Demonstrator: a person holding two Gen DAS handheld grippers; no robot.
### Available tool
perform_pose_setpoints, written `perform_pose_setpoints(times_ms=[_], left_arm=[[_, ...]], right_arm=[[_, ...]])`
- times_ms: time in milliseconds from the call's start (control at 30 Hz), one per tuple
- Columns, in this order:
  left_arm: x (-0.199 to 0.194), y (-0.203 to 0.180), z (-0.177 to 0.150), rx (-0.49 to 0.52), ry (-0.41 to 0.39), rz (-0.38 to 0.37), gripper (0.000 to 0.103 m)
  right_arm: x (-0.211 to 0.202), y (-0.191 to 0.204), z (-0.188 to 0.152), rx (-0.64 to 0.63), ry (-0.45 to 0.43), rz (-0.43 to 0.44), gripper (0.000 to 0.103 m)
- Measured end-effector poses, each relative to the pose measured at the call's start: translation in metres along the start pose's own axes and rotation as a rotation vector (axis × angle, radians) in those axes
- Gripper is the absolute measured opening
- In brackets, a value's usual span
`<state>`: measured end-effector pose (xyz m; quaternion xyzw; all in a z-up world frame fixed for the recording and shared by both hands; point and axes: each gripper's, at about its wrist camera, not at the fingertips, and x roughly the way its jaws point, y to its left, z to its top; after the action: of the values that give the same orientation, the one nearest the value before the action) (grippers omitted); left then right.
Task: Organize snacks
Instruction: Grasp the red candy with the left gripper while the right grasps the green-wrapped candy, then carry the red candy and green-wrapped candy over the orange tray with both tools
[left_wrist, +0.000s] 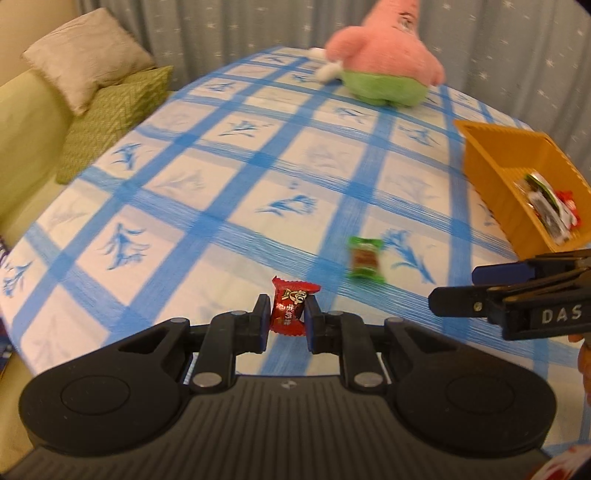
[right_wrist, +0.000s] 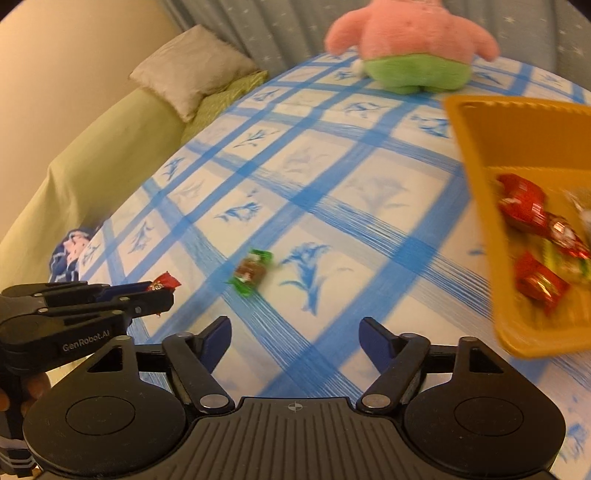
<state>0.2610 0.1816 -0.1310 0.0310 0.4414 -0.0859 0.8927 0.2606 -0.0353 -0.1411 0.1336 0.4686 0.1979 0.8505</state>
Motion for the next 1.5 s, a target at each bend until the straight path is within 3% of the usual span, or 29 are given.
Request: perform_pose_setpoints(times_ms=[167, 333, 567, 700, 1033, 1500], left_arm=[[0.002, 0.009, 0.004, -0.043, -0.007, 0.023, 0.017], [0.006, 0.015, 0.010, -0.069, -0.004, 0.042, 0.017], [0.008, 0.024, 0.014, -0.094, -0.011, 0.054, 0.017], [0.008, 0.027, 0.014, -0.103, -0.014, 0.054, 0.017], [0.002, 0.027, 0.011, -0.111, -0.018, 0.054, 0.017], [-0.031, 0.009, 0.011, -0.092, -0.069, 0.042, 0.017]], right_arm=[[0.023, 0.015, 0.013, -0.048, 0.018, 0.026, 0.059], [0.044, 0.027, 0.024, -0.067, 0.030, 0.036, 0.054], [0.062, 0.036, 0.033, -0.086, 0.033, 0.018, 0.041], [0.066, 0.043, 0.033, -0.137, 0.028, -0.019, 0.028], [0.069, 0.057, 0.021, -0.299, 0.005, -0.085, 0.022], [0.030, 0.055, 0.022, -0.242, -0.021, -0.021, 0.021]])
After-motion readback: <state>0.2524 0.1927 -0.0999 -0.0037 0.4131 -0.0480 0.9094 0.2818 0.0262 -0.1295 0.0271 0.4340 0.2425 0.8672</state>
